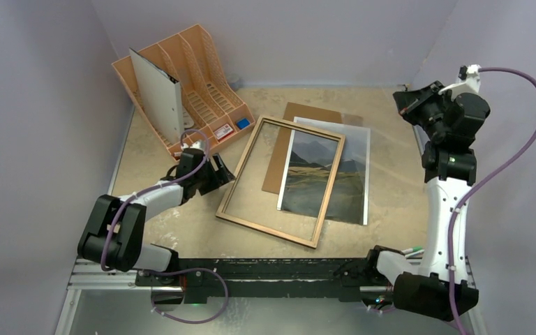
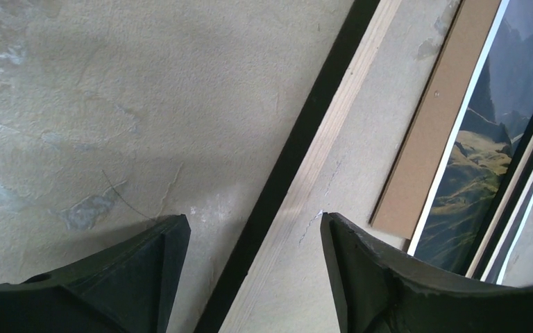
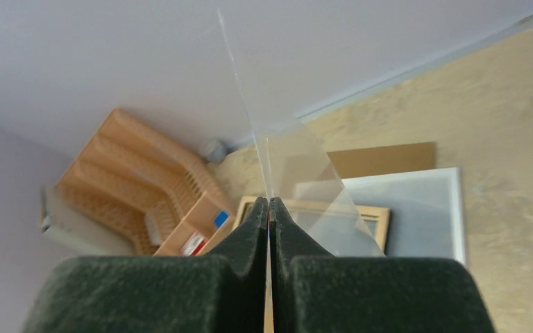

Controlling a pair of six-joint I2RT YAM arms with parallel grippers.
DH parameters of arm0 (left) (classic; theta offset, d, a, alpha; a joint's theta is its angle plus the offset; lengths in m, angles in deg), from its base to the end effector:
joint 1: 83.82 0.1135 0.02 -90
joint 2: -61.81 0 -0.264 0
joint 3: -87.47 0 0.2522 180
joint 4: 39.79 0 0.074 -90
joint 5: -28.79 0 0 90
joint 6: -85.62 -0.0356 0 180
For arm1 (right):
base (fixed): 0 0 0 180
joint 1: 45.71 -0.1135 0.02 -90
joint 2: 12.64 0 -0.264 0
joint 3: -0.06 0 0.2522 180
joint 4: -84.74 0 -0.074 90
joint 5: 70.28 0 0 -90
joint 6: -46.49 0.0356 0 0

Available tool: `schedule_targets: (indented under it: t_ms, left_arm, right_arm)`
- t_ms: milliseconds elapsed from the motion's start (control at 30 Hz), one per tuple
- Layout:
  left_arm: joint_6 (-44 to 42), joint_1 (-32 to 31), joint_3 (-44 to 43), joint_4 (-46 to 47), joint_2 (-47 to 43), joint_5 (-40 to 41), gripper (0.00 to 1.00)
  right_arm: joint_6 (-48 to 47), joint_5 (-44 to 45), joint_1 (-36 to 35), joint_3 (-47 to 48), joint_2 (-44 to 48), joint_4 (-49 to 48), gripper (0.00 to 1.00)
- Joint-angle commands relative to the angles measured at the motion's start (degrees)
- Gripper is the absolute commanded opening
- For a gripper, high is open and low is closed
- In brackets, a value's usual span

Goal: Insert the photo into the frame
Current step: Place the photo frame item in the photo frame.

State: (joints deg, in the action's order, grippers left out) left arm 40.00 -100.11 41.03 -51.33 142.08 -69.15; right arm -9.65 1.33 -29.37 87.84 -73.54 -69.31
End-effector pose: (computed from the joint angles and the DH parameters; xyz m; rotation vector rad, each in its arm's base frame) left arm 0.2498 -0.0781 0.1555 -0.5283 2.4000 -0.6563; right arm 0.2184 -0.0523 0.4600 0.4280 1.5170 0.4896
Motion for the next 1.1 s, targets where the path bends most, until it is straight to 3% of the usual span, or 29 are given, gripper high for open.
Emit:
schedule_targets:
  t_ms: [0,267,500,633,800,900,1067]
  left_arm:
    - [-0.02,-0.77,1.75,3.91,1.24,-3.47,0.71]
    - [4.34,-2.19,5.65,12.64,1.73,-13.24,0.55]
    - [11.11,-2.84,8.89,22.22,1.61,-19.81,0.53]
    - [11.6,-2.95,10.01,22.21,-0.44,-17.28,0.54]
    - [9.0,-2.95,9.22,18.1,-2.15,-13.43,0.57]
    - [7.94,-2.95,8.67,17.15,-1.56,-12.9,0.59]
    - [7.06,-2.95,8.12,16.95,-0.64,-12.87,0.64]
  right_arm:
    - [7.27,-7.41,-4.77,2.79,0.26,-3.2,0.0]
    - [23.72,-9.64,-11.51,-3.25,0.06,-14.37,0.0]
    - [34.49,-6.59,-18.48,-8.31,-2.55,-20.58,0.0]
    - [39.16,-4.25,-19.06,-16.14,-3.07,-23.62,0.0]
    - [39.34,-2.66,-18.94,-24.44,-5.81,-26.63,0.0]
    - [34.58,-3.45,-18.18,-27.53,-8.81,-29.2,0.0]
    - [25.85,-11.67,-16.47,-32.17,-14.99,-35.22,0.19]
